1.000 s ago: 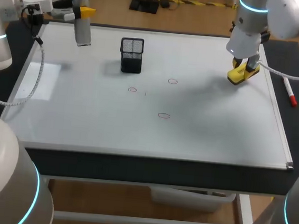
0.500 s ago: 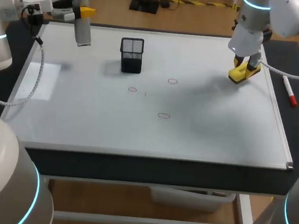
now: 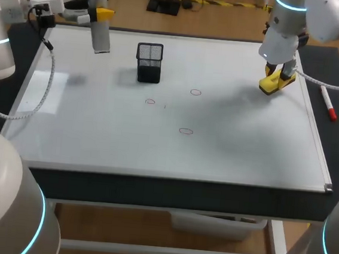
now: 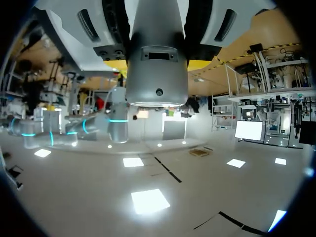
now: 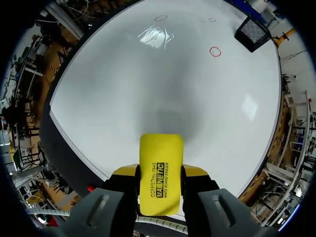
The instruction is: Pick up the inspection probe, press it on each red-marked spot on the whiteboard one by one, put down the probe, pick up the eraser, and wipe off all the red marks.
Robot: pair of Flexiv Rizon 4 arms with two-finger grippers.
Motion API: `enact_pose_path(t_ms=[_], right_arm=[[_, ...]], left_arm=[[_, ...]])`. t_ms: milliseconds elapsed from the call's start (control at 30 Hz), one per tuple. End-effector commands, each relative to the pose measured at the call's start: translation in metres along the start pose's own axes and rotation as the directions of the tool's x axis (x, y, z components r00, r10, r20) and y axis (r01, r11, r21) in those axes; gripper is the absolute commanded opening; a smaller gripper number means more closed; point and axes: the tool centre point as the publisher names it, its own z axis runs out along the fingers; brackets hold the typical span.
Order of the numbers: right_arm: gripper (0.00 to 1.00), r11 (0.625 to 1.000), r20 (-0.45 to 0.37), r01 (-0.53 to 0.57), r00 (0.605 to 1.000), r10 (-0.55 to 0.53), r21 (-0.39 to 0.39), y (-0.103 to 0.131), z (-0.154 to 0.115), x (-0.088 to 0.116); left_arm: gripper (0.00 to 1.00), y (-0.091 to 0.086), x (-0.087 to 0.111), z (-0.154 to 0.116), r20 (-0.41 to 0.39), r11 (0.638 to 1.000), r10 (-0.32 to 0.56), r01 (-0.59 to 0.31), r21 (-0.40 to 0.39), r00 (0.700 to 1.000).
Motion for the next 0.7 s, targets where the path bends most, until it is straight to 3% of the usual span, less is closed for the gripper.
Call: enact_pose_path(t_ms=[33, 300, 700], right_arm=[[0.00, 1.000, -0.007, 0.001, 1.000, -0.001, 0.002, -0.001, -0.001, -0.001], [0.00, 1.000, -0.007, 0.001, 1.000, -0.001, 0.002, -0.001, -0.001, -0.001], [0.00, 1.000, -0.007, 0.001, 1.000, -0.001, 0.002, -0.001, -0.001, -0.001]], left_arm=[[0.00, 0.006, 0.014, 0.008, -0.043, 1.000, -0.010, 0.010, -0.002, 0.999], [0.00, 0.012, 0.052, 0.028, -0.132, 0.999, -0.036, 0.037, 0.003, 0.991], [0.00, 0.029, 0.096, 0.043, -0.179, 0.999, -0.053, 0.054, 0.005, 0.983]])
